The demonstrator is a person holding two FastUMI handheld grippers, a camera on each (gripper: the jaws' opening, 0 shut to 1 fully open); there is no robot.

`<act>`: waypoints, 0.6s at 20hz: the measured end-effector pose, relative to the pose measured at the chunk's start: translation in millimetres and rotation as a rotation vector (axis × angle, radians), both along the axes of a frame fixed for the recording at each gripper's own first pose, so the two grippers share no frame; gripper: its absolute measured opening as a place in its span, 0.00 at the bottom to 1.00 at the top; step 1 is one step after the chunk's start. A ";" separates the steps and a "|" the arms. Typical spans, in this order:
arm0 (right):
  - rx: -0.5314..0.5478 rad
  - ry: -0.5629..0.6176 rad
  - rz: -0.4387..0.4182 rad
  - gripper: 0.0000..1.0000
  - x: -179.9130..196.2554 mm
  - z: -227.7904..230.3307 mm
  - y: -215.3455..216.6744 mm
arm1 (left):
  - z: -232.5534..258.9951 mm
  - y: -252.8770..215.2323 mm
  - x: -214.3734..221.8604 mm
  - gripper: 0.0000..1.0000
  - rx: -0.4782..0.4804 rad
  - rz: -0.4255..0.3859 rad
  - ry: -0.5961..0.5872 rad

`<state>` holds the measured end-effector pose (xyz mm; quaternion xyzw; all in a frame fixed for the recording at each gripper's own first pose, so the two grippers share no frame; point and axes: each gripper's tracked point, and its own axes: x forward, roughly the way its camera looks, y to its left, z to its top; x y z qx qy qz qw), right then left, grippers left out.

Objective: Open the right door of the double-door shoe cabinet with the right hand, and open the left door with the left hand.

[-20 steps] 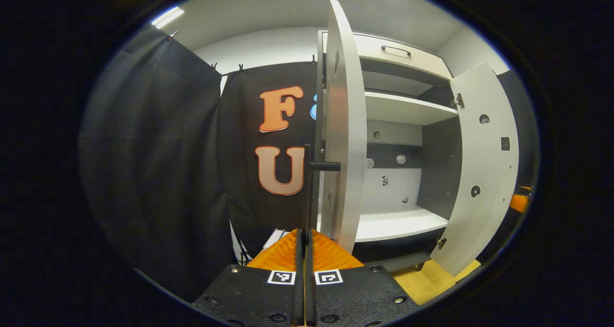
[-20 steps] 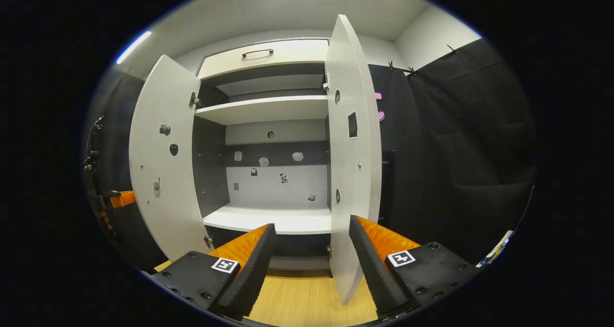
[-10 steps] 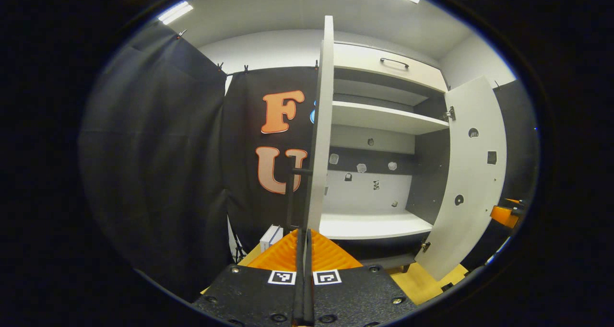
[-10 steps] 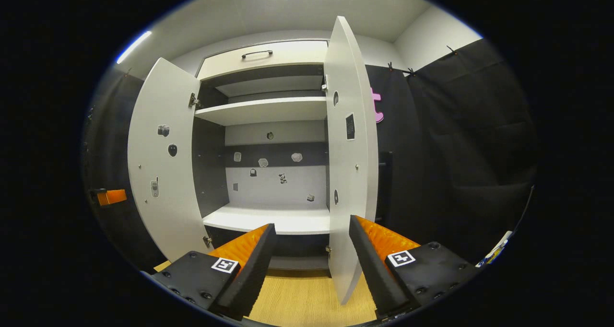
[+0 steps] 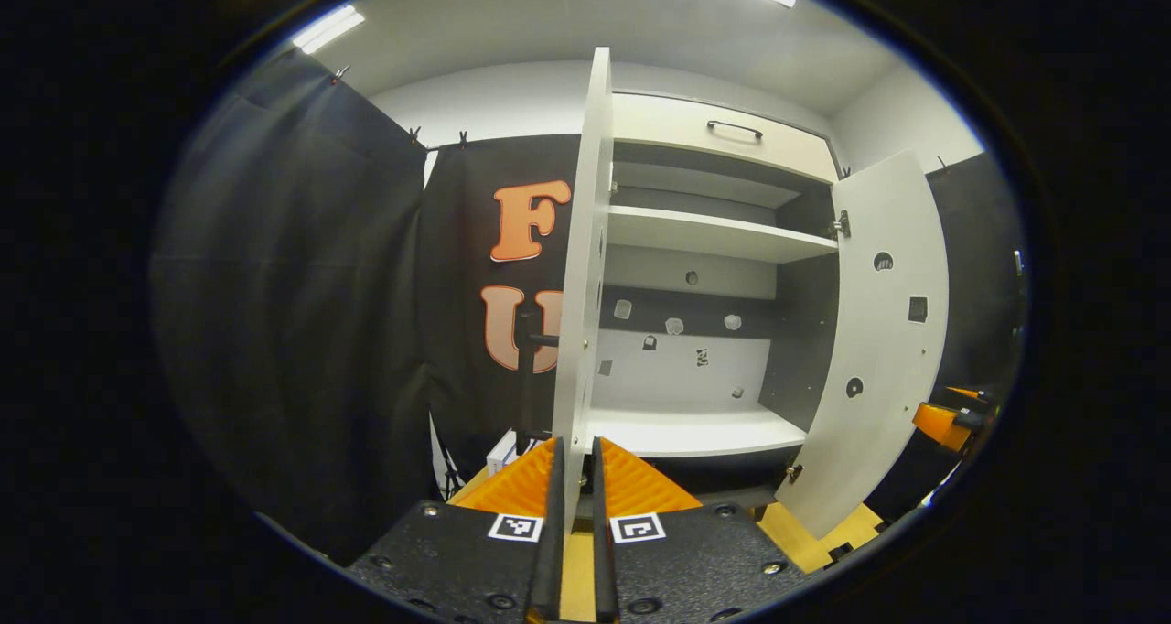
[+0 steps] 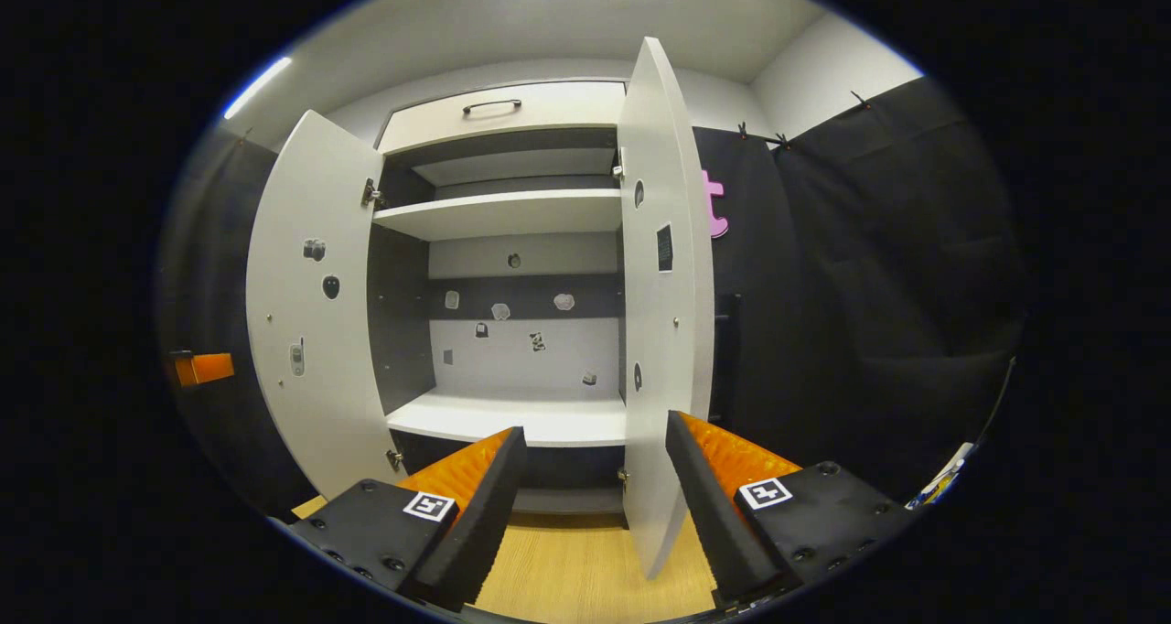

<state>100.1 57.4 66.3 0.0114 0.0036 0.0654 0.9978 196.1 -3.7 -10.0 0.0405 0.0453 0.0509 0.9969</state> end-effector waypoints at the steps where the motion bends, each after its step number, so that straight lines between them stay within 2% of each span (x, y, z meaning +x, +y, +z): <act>1: -0.001 -0.001 -0.005 0.97 -0.9 -0.2 -1.2 | -1.0 -2.8 -0.5 0.17 -0.004 -0.010 0.004; 2: -0.002 -0.002 -0.009 0.97 -1.7 0.1 -2.4 | -1.5 -5.7 -0.2 0.16 -0.006 -0.023 0.007; 3: -0.003 -0.002 -0.014 0.97 -1.2 -0.1 -4.3 | -2.3 -7.5 0.5 0.25 -0.004 -0.031 0.008; 9: -0.014 0.001 -0.031 0.97 -4.0 -4.8 -4.2 | 1.9 -18.9 5.5 0.49 0.003 -0.069 -0.017; 12: -0.017 0.003 -0.032 0.97 -3.7 -6.3 -2.8 | 6.5 -29.1 5.2 0.84 0.006 -0.108 -0.032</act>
